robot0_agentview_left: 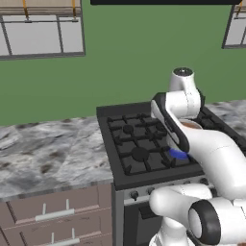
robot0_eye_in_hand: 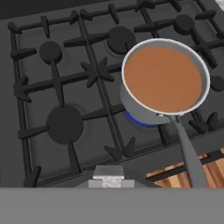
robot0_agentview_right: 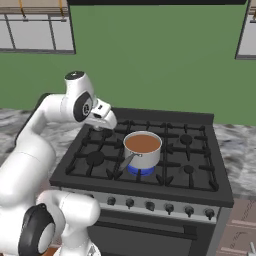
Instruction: Pick up the sugar cube(s) and place them in the saucepan with hot chocolate.
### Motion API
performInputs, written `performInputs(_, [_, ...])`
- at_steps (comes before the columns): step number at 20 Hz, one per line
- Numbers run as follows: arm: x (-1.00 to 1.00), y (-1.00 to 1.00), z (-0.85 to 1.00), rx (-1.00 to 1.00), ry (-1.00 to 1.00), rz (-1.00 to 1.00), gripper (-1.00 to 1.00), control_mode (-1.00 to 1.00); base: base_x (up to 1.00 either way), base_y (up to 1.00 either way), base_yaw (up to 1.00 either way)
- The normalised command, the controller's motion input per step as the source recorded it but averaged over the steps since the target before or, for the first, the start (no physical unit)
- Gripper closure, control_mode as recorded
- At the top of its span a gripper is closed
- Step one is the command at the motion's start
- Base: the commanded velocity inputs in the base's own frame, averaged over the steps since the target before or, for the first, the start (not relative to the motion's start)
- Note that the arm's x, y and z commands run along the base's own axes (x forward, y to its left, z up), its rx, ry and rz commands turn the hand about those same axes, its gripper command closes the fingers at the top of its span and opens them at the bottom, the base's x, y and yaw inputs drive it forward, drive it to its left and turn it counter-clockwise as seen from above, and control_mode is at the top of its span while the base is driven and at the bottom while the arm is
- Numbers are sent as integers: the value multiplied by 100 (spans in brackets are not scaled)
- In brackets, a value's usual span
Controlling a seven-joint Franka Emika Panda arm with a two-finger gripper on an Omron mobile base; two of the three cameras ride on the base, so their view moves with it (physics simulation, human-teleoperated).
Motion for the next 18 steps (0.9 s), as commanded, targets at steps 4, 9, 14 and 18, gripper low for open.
performInputs(4, [-10,-82,25,0,0,-11,100,-100,0,0,0])
performInputs(9, [3,-77,0,4,7,-5,100,-100,0,0,0])
performInputs(14, [11,-62,-2,11,4,0,100,-100,0,0,0])
performInputs(18, [18,-28,-3,11,7,0,100,-100,0,0,0])
